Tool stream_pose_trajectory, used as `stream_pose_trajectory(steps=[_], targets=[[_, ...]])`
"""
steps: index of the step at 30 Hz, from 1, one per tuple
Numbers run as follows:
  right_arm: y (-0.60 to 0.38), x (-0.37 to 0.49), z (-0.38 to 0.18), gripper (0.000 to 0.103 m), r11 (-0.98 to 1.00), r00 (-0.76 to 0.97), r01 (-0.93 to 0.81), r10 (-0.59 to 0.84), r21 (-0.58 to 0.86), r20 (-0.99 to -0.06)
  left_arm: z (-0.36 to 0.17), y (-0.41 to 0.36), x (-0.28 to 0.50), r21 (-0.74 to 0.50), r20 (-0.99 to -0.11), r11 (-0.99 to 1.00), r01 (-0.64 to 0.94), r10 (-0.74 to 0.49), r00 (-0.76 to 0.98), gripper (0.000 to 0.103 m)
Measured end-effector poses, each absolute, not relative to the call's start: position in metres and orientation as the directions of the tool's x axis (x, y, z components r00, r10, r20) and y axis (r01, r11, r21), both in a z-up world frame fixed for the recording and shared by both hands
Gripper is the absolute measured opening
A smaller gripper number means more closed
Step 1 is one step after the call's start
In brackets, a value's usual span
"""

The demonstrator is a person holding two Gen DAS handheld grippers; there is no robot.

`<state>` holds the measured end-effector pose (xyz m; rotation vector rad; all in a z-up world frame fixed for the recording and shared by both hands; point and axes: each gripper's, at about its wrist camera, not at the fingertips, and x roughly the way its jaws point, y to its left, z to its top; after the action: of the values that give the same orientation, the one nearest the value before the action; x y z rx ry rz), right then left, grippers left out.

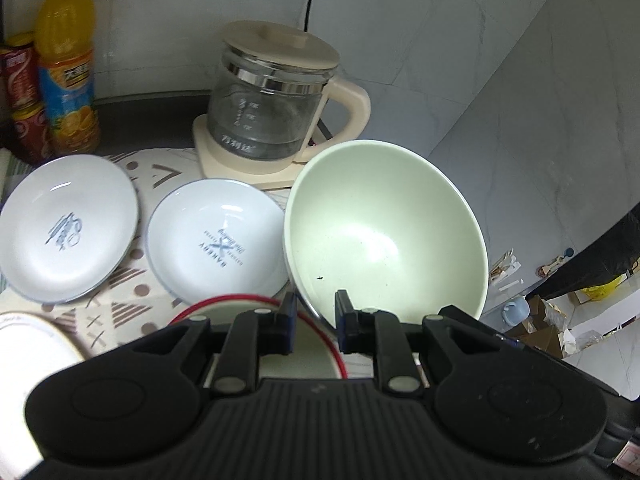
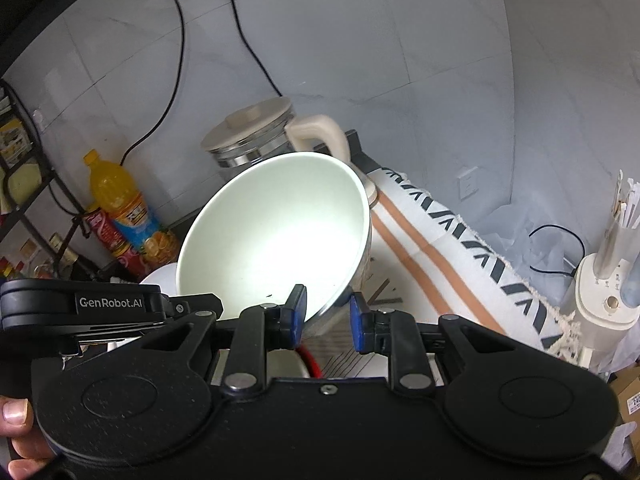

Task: Organize plates and bowls
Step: 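Carry the small green bowl onto the nested bowls, open both grippers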

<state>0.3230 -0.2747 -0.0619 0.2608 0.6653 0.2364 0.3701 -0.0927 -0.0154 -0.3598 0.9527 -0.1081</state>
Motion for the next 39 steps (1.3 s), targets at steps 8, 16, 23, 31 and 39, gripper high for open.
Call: stream_pose_trajectory(steps=[8, 16, 23, 31, 39], targets=[[-0.257, 0.3, -0.068, 0.023, 0.935, 0.748, -0.152, 0.321, 0.322, -0.581, -0.015, -0.074, 0.34, -0.346, -0.782, 0.933, -0.099, -0.229, 0.58, 0.017], [-0.243, 0.287, -0.076, 0.023, 0.932, 0.723, -0.172, 0.339, 0.319, -0.602, -0.022, -0.06, 0.32, -0.348, -0.794, 0.929, -0.125, -0.221, 0.566, 0.018], [-0.233, 0.282, -0.082, 0.023, 0.933, 0.695, -0.187, 0.346, 0.306, -0.63, -0.03, -0.051, 0.309, -0.35, -0.806, 0.926, -0.142, -0.22, 0.549, 0.018], [-0.225, 0.28, -0.095, 0.023, 0.937, 0.659, -0.179, 0.34, 0.3, -0.67, -0.045, -0.044, 0.305, -0.363, -0.823, 0.917, -0.162, -0.234, 0.518, 0.019], [-0.218, 0.283, -0.101, 0.024, 0.942, 0.628, -0.179, 0.332, 0.285, -0.704, -0.052, -0.038, 0.305, -0.362, -0.839, 0.915, -0.176, -0.239, 0.488, 0.02]])
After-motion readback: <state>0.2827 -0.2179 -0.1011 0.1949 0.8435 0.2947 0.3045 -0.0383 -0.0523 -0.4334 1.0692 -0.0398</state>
